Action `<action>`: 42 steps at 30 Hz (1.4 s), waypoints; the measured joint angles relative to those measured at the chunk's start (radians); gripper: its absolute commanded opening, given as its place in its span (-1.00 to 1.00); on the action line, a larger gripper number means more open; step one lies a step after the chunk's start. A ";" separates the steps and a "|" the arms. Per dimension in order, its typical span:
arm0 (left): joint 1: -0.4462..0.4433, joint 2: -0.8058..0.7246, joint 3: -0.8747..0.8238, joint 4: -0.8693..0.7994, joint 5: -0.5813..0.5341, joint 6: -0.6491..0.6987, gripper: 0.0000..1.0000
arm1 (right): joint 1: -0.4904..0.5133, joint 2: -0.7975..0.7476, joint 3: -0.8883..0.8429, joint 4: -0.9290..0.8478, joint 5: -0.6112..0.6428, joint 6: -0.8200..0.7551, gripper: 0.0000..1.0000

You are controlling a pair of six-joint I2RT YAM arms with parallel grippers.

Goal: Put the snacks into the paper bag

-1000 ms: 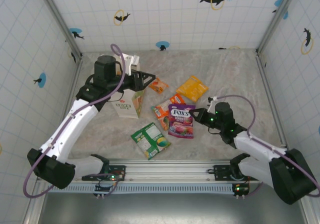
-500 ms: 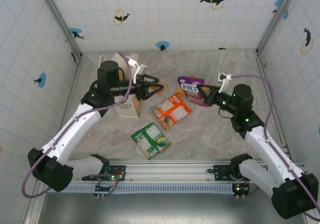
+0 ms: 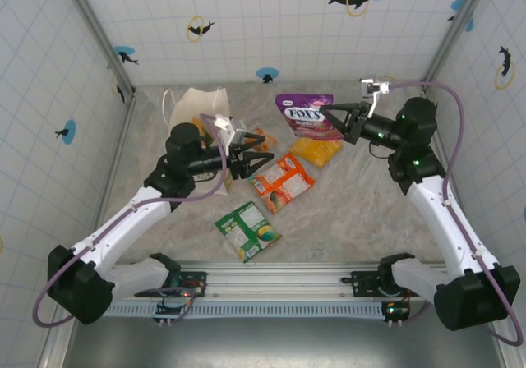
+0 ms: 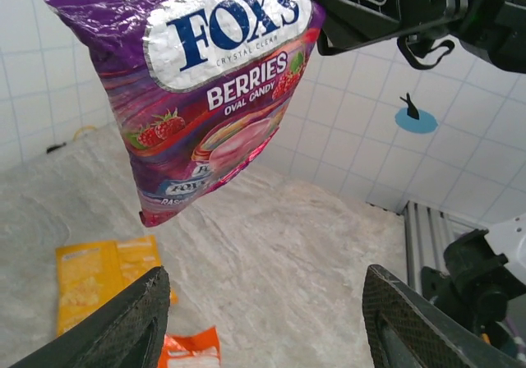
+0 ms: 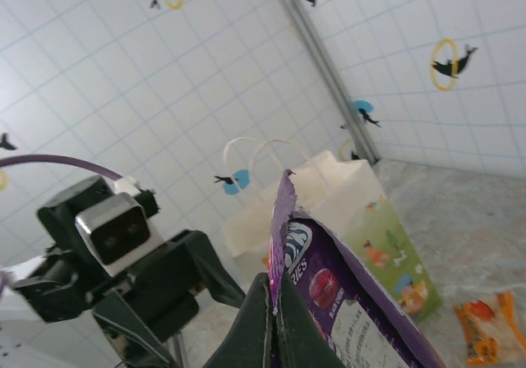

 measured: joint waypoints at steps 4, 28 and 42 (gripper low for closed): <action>-0.009 0.003 -0.013 0.067 -0.025 0.017 0.25 | -0.001 0.013 0.007 0.071 -0.090 0.045 -1.00; -0.042 0.155 0.049 0.258 0.134 0.132 0.24 | 0.039 0.007 0.006 0.199 -0.222 0.148 -1.00; -0.054 0.163 0.082 0.289 0.161 0.150 -0.57 | 0.040 0.008 -0.019 0.230 -0.211 0.150 -1.00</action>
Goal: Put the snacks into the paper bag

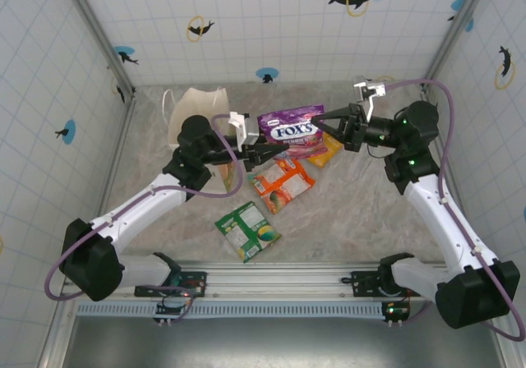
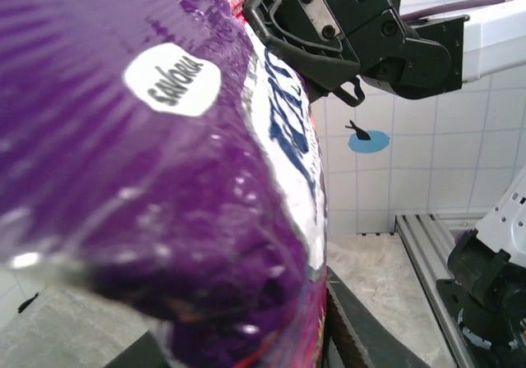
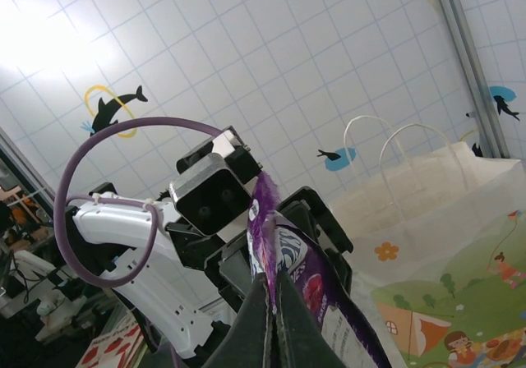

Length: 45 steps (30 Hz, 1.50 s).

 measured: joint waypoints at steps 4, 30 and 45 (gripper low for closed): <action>0.000 -0.003 0.014 -0.040 -0.011 0.031 -0.80 | 0.000 0.000 -0.013 0.012 0.029 -0.009 -1.00; 0.212 -0.019 0.422 -0.453 -0.585 -0.108 -1.00 | 0.029 -0.138 -0.230 -0.126 0.474 -0.119 0.35; 0.359 -0.029 0.401 -0.617 -0.811 -0.113 -0.96 | 0.105 -0.087 -0.246 -0.196 0.533 -0.166 0.32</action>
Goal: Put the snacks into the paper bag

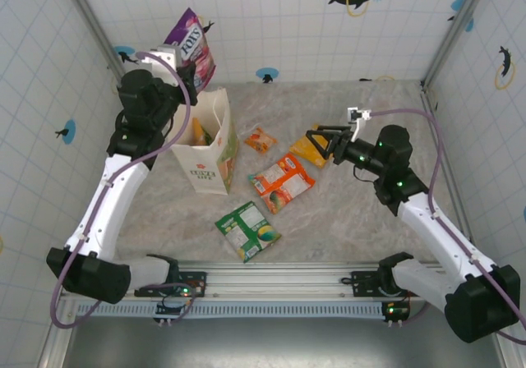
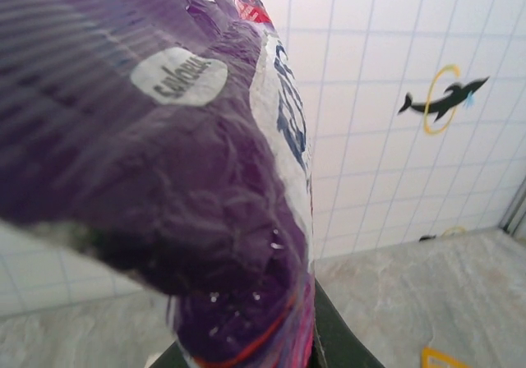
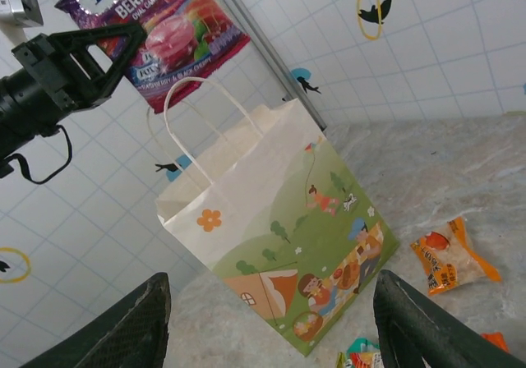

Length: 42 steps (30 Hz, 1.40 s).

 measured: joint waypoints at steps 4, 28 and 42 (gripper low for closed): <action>0.000 -0.028 -0.046 -0.068 -0.014 0.012 -0.94 | 0.004 0.005 -0.005 -0.013 0.012 -0.008 0.32; 0.000 -0.051 -0.191 -0.124 -0.039 0.013 -0.39 | 0.039 0.050 -0.008 -0.017 0.038 -0.008 0.30; 0.000 -0.063 -0.146 -0.121 -0.026 0.007 0.03 | 0.079 0.050 -0.025 -0.077 0.084 -0.003 0.29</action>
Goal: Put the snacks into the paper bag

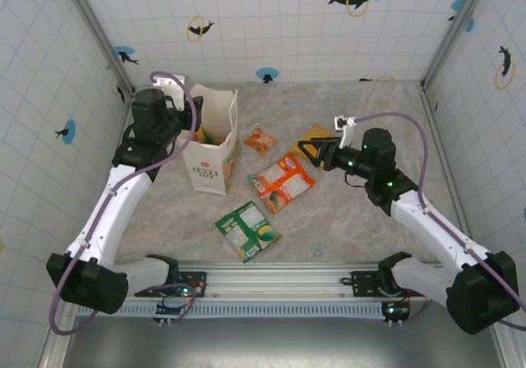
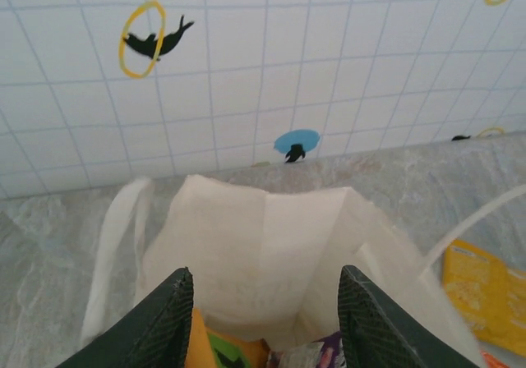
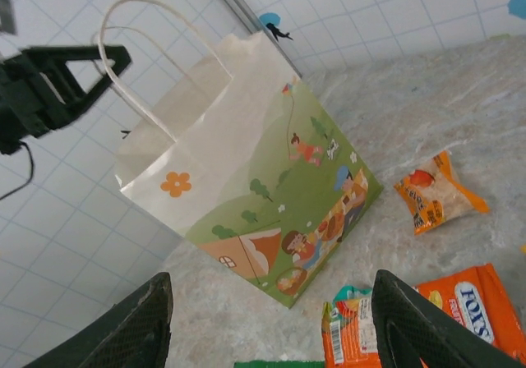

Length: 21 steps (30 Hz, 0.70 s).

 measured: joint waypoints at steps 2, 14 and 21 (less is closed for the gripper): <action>0.000 -0.006 0.023 0.001 0.040 -0.005 0.12 | 0.011 0.002 0.000 -0.021 0.026 0.014 0.28; 0.000 -0.025 0.028 0.136 0.391 -0.153 0.28 | 0.046 0.046 -0.199 -0.020 0.192 0.282 0.24; 0.000 -0.026 -0.032 0.221 0.499 -0.238 0.27 | 0.102 0.099 -0.368 0.106 0.234 0.461 0.23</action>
